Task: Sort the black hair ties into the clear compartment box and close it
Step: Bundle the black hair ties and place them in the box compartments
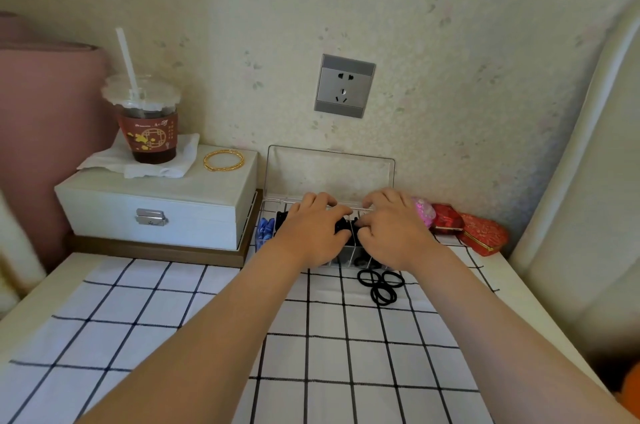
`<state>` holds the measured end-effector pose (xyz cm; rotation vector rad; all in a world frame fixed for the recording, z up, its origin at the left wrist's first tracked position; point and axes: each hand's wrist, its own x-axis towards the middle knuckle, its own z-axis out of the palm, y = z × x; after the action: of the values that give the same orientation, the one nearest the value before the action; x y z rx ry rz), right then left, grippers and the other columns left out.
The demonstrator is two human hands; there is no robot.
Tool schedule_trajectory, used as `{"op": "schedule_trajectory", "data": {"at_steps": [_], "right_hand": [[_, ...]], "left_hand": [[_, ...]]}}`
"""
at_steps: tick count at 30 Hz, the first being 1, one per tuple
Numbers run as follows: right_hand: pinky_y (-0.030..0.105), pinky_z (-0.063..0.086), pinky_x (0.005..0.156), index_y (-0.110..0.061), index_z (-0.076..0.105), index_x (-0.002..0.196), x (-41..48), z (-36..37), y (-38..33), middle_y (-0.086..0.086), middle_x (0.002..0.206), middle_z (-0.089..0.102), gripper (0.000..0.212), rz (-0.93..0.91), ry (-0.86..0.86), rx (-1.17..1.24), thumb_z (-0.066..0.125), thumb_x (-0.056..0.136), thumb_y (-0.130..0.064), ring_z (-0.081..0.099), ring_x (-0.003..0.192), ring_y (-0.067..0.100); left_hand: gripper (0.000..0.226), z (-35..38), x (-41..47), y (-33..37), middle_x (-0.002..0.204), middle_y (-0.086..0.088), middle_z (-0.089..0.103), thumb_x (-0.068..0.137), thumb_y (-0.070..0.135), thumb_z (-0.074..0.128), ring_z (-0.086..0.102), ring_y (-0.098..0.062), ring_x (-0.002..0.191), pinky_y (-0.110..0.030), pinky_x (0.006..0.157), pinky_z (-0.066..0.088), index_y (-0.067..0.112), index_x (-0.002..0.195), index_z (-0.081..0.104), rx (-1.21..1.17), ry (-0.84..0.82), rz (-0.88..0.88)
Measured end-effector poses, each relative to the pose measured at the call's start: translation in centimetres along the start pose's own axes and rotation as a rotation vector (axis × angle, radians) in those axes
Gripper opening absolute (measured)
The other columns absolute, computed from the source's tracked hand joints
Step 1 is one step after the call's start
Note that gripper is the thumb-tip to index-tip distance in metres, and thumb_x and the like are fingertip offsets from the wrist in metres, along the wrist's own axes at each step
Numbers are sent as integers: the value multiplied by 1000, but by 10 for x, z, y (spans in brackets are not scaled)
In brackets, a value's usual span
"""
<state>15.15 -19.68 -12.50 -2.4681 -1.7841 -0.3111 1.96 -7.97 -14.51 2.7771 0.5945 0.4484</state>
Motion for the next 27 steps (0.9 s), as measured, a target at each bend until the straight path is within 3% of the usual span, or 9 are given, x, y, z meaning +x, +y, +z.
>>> {"op": "schedule_trajectory", "data": {"at_steps": [3, 6, 9, 12, 15, 17, 19, 23, 27], "right_hand": [[32, 30, 108, -23, 70, 124, -6, -8, 5, 0, 131, 50, 38, 37, -8, 115, 49, 92, -21, 38, 125, 19], [25, 41, 91, -21, 69, 123, -18, -20, 9, -2, 124, 53, 36, 81, 76, 275, 54, 92, -12, 51, 103, 11], [27, 48, 79, -21, 73, 112, -33, -35, 4, -9, 100, 58, 29, 94, 118, 348, 54, 92, -10, 52, 78, 4], [16, 37, 58, -23, 76, 100, -53, -40, -7, -19, 73, 56, 26, 102, 18, 354, 55, 91, -12, 47, 57, -4], [27, 50, 65, -25, 77, 95, -72, -32, -12, -10, 83, 69, 28, 110, -143, 248, 53, 88, -14, 60, 71, 9], [33, 53, 68, -24, 75, 90, -81, -24, -10, -3, 86, 70, 24, 159, -159, 184, 52, 91, -19, 64, 78, 20], [31, 46, 63, -19, 70, 83, -86, -16, -8, -1, 83, 62, 22, 206, -148, 163, 52, 95, -27, 62, 79, 23], [30, 39, 67, -18, 68, 89, -89, -4, -10, -1, 91, 45, 27, 256, -190, 131, 56, 96, -41, 60, 89, 25], [26, 32, 52, -19, 58, 62, -82, -2, -9, -1, 68, 50, 32, 292, -247, 174, 67, 89, -35, 56, 70, 22]], "left_hand": [[49, -3, -4, 2, 147, 3, 38, 100, 44, 42, 24, -19, 137, -39, 112, 21, 31, 147, 38, 13, 19, 9], [45, -7, -12, 7, 141, 4, 43, 100, 42, 43, 29, -18, 133, -38, 109, 27, 29, 143, 44, 14, 92, 60], [31, -9, -24, 17, 118, 4, 54, 96, 32, 52, 43, -17, 113, -33, 94, 38, 25, 124, 61, 19, 234, 173], [20, -6, -38, 34, 96, 2, 60, 91, 17, 55, 51, -18, 94, -28, 75, 39, 20, 104, 69, -20, 247, 249], [27, 4, -53, 48, 103, 2, 60, 96, 16, 50, 55, -16, 97, -34, 81, 50, 21, 112, 70, -51, 41, 248], [32, 12, -63, 53, 115, 1, 57, 99, 18, 47, 56, -18, 106, -35, 87, 49, 21, 124, 65, -9, -91, 224], [34, 19, -70, 55, 122, 1, 54, 100, 22, 46, 51, -20, 112, -35, 86, 48, 22, 131, 59, 43, -141, 219], [38, 22, -72, 58, 124, 0, 55, 101, 24, 45, 46, -19, 112, -34, 88, 46, 22, 137, 52, 62, -154, 199], [38, 19, -62, 61, 120, -6, 61, 101, 13, 44, 52, -22, 114, -36, 93, 48, 20, 137, 54, -8, -187, 108]]}}
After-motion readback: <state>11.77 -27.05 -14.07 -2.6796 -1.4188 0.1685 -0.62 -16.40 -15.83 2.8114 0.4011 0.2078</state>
